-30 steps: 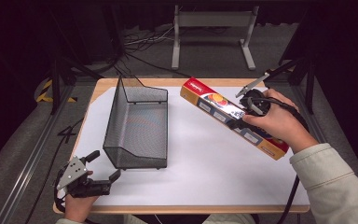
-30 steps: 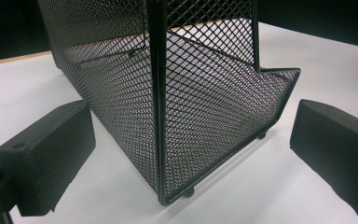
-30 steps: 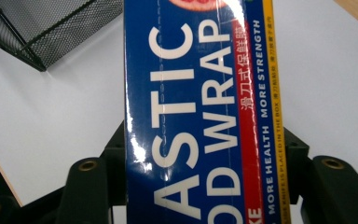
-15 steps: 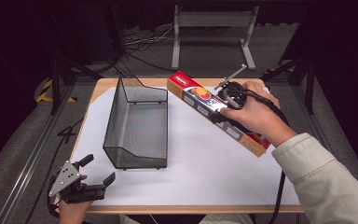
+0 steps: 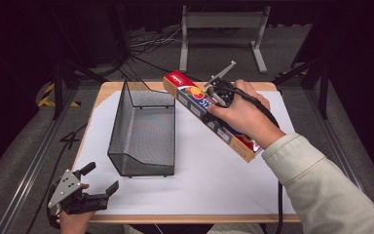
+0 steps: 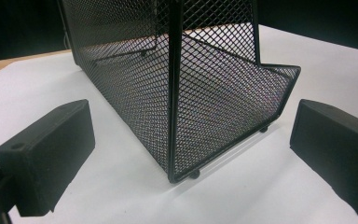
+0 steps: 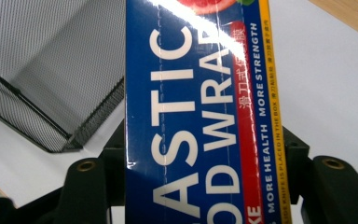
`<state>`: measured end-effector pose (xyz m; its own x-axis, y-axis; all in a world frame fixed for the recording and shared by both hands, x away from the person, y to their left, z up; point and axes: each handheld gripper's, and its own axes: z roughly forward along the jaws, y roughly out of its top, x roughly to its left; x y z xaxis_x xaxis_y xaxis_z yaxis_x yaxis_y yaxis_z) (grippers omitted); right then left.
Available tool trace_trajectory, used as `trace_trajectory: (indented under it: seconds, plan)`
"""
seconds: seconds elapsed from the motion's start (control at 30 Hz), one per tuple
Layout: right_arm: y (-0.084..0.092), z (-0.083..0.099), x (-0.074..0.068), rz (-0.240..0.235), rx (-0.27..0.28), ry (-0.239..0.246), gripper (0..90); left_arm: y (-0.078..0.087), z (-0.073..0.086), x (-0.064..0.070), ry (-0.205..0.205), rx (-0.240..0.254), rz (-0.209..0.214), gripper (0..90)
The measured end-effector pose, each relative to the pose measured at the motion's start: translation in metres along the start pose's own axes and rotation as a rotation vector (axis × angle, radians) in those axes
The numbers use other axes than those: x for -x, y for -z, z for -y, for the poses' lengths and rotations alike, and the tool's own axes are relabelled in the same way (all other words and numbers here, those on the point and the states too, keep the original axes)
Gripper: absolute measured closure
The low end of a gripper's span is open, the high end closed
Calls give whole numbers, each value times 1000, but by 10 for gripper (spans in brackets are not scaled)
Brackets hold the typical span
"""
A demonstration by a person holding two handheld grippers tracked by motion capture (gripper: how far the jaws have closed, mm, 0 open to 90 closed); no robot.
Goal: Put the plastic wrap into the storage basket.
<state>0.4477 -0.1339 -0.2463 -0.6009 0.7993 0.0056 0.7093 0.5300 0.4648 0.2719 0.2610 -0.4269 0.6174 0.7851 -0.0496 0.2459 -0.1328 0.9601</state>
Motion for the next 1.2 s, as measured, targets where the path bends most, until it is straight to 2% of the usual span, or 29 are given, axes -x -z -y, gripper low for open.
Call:
trace_trajectory:
  seconds: [0.13,0.33,0.5,0.67,0.8,1.0,1.2]
  plan:
    - [-8,-11,-10,6,6,-41,410,-1,0,0,-1,1,2,7]
    - [-20,-22,-20,17,-14,-68,409,-1,-1,-2,-1,0,6,6]
    - [-35,-32,-35,39,-28,-99,409,-5,-2,-2,-1,6,12,7]
    - [-45,-35,-44,26,-44,-120,409,-9,-4,-2,-14,8,21,7]
    - [-55,-38,-52,21,-44,-164,408,-14,-6,-1,-21,9,32,7]
    - [-67,-38,-56,31,-62,-200,408,-19,-8,-1,-33,3,44,7]
    - [-77,-37,-62,24,-47,-216,407,-25,-10,0,-42,2,50,9]
